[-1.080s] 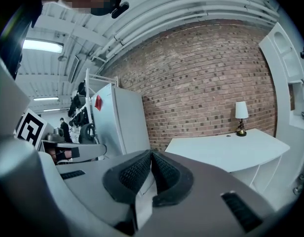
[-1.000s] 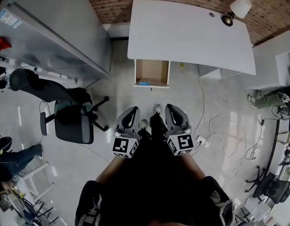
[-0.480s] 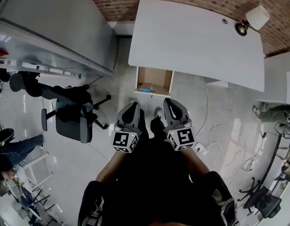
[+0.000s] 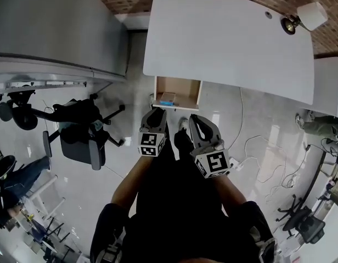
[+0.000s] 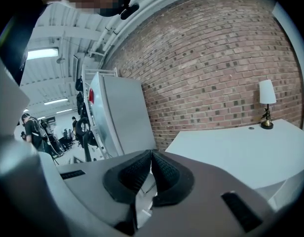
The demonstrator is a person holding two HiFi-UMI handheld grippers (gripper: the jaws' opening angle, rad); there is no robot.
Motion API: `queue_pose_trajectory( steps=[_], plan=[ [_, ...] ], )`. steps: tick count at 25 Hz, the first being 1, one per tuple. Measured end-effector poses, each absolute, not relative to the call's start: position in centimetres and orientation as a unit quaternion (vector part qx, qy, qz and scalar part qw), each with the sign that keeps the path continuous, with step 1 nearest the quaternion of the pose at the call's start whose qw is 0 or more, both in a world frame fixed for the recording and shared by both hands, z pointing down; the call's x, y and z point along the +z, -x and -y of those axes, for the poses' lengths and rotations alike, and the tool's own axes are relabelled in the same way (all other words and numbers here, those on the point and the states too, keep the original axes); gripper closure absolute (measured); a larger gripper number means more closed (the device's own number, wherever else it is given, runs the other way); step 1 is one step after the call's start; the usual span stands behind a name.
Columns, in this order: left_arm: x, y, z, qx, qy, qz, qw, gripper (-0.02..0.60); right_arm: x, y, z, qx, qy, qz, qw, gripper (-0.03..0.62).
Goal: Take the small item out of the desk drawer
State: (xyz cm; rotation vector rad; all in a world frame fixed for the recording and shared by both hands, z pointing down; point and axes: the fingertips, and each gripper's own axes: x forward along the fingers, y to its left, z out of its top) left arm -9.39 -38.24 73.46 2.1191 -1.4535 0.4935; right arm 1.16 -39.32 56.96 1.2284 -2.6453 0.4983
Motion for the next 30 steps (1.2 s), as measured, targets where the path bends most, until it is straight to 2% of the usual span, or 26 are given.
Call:
queue_pose_trajectory(
  steps=[2, 9, 19, 26, 30],
  plan=[
    [77.5, 9.4, 39.0, 0.200, -0.776, 0.526, 0.285, 0.443, 57.6, -0.6, 40.2, 0.174, -0.413, 0.889, 0.095, 0.568],
    [90.3, 9.9, 40.2, 0.287, -0.739, 0.495, 0.356, 0.322, 60.6, 1.4, 42.6, 0.208, -0.417, 0.879, 0.105, 0.568],
    [102.8, 9.3, 39.7, 0.364, -0.706, 0.457, 0.399, 0.249, 65.0, 1.8, 43.1, 0.248, -0.417, 0.865, 0.128, 0.568],
    [107.3, 9.6, 40.0, 0.347, -0.667, 0.464, 0.468, 0.193, 67.6, 0.6, 43.7, 0.267, -0.422, 0.854, 0.144, 0.568],
    [108.6, 9.1, 40.0, 0.361, -0.659, 0.459, 0.474, 0.172, 68.2, 0.1, 43.9, 0.273, -0.427, 0.849, 0.148, 0.568]
  ],
)
